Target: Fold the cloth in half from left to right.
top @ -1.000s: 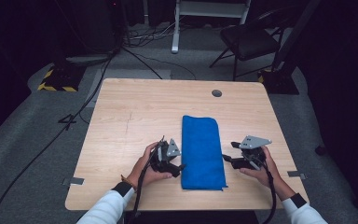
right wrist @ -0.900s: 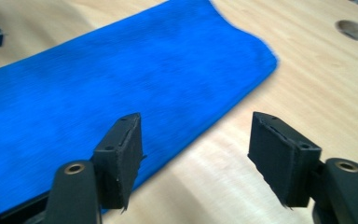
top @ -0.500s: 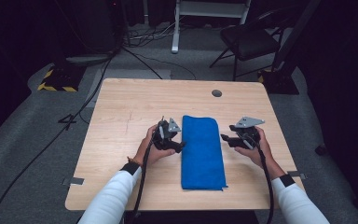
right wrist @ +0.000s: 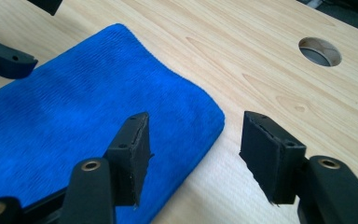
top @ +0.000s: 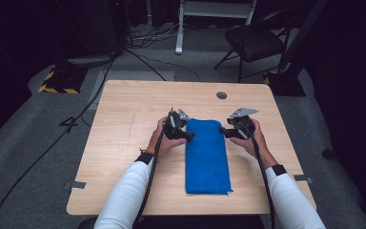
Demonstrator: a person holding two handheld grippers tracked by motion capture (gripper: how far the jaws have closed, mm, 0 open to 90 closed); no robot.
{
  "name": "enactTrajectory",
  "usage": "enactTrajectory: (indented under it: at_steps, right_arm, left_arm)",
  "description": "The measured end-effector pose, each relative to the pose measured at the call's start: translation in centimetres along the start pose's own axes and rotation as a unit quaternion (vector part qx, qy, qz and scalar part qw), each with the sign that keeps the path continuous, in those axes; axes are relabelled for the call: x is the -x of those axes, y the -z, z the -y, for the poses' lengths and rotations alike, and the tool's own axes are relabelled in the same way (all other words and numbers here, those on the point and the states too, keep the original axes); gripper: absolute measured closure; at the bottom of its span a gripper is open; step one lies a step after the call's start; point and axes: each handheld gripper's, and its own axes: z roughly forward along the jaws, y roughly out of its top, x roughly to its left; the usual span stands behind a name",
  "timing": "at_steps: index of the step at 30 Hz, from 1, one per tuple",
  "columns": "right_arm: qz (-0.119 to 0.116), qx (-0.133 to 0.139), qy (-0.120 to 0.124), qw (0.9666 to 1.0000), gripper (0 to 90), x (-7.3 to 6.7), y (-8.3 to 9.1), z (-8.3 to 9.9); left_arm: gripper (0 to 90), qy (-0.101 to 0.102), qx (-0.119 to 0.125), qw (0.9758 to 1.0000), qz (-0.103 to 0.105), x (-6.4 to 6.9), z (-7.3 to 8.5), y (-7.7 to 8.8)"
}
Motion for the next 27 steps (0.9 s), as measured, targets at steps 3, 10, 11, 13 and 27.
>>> enactTrajectory:
  at_steps: [3,10,11,13,27]
  right_arm:
    - [-0.005,-0.004,-0.01,0.9999,42.6,0.2,-0.7,-0.5]
    - [-0.003,-0.024,-0.031,0.9992,42.8,0.6,-2.7,-0.7]
    - [-0.002,-0.027,-0.031,0.9992,43.0,0.6,-2.9,-0.7]
    - [0.0,-0.031,-0.033,0.9989,43.2,0.7,-3.2,-0.7]
    - [-0.001,-0.058,-0.044,0.9974,44.4,0.9,-4.8,-0.1]
  left_arm:
    - [30.4,0.018,0.0,0.9998,-0.003,-0.8,-0.4,-0.5]
    - [34.9,0.05,-0.007,0.9987,-0.008,-2.0,-0.7,-1.9]
    - [34.8,0.052,-0.008,0.9986,-0.011,-2.0,-0.7,-2.1]
    - [34.8,0.053,-0.012,0.9985,-0.013,-2.1,-0.8,-2.4]
    - [29.7,0.061,-0.031,0.9976,0.0,-2.4,-0.6,-4.1]
